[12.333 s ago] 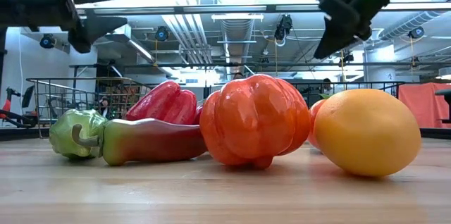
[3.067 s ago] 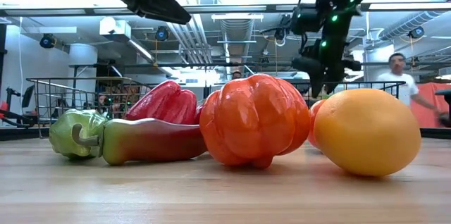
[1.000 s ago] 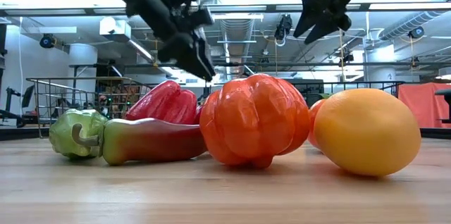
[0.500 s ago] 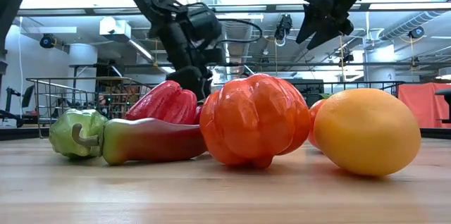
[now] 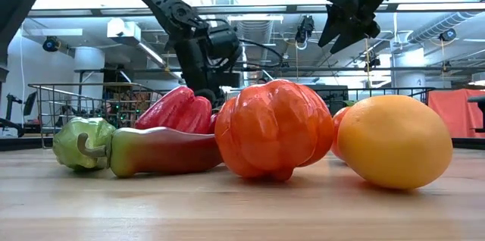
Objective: Sort produce into baskets
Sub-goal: Put the top lime into the brown wire basket
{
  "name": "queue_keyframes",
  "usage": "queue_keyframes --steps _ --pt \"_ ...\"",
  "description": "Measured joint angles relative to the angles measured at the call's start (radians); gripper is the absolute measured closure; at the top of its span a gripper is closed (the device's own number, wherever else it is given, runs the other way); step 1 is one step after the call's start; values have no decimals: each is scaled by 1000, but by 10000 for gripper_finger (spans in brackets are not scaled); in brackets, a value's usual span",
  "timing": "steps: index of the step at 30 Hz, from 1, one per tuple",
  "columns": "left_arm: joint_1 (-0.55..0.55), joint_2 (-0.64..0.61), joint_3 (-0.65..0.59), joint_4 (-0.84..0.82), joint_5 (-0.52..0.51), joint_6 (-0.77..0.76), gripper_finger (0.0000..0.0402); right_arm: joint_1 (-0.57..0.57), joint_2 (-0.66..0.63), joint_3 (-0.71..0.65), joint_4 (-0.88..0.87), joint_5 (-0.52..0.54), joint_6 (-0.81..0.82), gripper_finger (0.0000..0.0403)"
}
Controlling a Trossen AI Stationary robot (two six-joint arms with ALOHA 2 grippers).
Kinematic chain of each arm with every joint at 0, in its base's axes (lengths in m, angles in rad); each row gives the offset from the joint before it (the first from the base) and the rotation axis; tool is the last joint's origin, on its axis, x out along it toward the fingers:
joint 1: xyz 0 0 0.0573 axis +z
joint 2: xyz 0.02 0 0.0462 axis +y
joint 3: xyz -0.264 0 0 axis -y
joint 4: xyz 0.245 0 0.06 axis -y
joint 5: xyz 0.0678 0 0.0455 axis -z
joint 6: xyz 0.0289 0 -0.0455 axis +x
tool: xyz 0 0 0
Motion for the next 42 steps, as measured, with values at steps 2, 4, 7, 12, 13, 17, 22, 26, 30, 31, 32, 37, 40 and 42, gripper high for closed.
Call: queue_keyframes --steps 2,4,7,12,13,17,22,26,30,31,32,37,40,42 --pt "0 10 0 -1 0 0 118 0 0 0 0 0 -1 132" --pt "0 17 0 12 0 0 119 0 0 0 0 0 -1 131" --pt "0 21 0 19 0 0 130 0 0 0 0 0 0 133" --pt "0 21 0 21 0 -12 188 0 0 0 0 0 0 138" --pt "0 19 0 20 0 -17 202 0 0 0 0 0 0 138" --pt "-5 8 0 12 0 -26 228 0 0 0 0 0 0 135" --pt "-38 -46 0 -2 1 -39 228 0 0 -1 0 0 -1 141" --pt "-82 -145 0 -5 1 -49 228 0 0 -4 0 0 -1 142" --pt "-123 -289 1 -46 -8 -65 226 0 0 -4 0 2 0 140" --pt "-127 -331 1 -65 -27 -76 225 0 0 -4 0 6 0 141" --pt "-128 -369 0 -87 -53 -91 225 0 0 -4 0 9 0 142" --pt "-94 -551 -12 -249 -282 -192 225 0 0 -7 13 25 -1 144" --pt "-39 -631 -13 -347 -346 -271 225 0 1 -12 29 24 -7 141" --pt "16 -670 -14 -381 -347 -316 225 0 1 -14 32 24 -7 140"
